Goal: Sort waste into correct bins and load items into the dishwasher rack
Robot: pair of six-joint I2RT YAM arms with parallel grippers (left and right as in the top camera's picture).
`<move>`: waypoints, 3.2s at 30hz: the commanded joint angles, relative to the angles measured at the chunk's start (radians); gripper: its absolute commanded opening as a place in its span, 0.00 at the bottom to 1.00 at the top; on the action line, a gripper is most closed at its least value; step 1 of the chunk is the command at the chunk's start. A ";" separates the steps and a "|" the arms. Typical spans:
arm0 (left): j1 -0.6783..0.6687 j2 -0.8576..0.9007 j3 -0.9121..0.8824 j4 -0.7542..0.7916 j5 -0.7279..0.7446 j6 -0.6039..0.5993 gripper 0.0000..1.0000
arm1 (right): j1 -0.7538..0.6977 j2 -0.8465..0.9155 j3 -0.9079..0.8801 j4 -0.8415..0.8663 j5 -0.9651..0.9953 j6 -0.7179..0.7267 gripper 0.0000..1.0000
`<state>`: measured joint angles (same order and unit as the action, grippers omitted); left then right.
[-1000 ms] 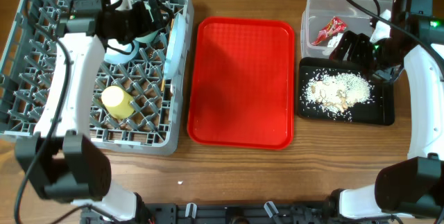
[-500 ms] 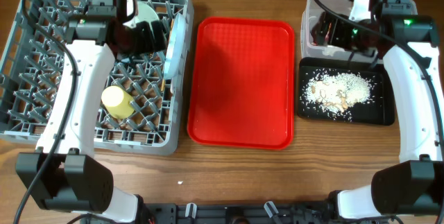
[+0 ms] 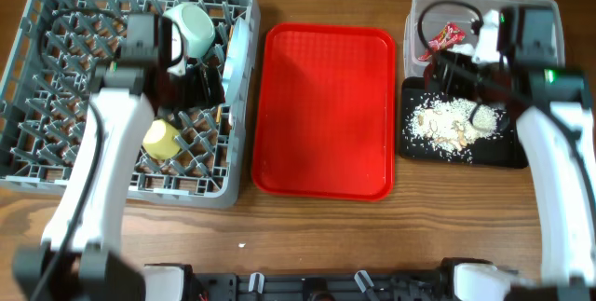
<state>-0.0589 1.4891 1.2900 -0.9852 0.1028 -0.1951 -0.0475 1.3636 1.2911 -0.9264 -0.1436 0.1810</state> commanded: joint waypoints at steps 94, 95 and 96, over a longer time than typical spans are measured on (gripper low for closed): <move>-0.048 -0.491 -0.424 0.207 0.012 0.106 1.00 | 0.073 -1.360 -1.286 0.933 0.032 -0.227 1.00; -0.048 -0.491 -0.424 0.207 0.012 0.106 1.00 | 0.073 -1.359 -1.286 0.933 0.032 -0.227 1.00; -0.048 -0.491 -0.424 0.207 0.012 0.106 1.00 | 0.073 -1.359 -1.286 0.933 0.032 -0.227 1.00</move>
<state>-0.1040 0.9966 0.8742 -0.7803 0.1055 -0.1089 0.0277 0.0154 0.0063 0.0063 -0.0967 -0.0540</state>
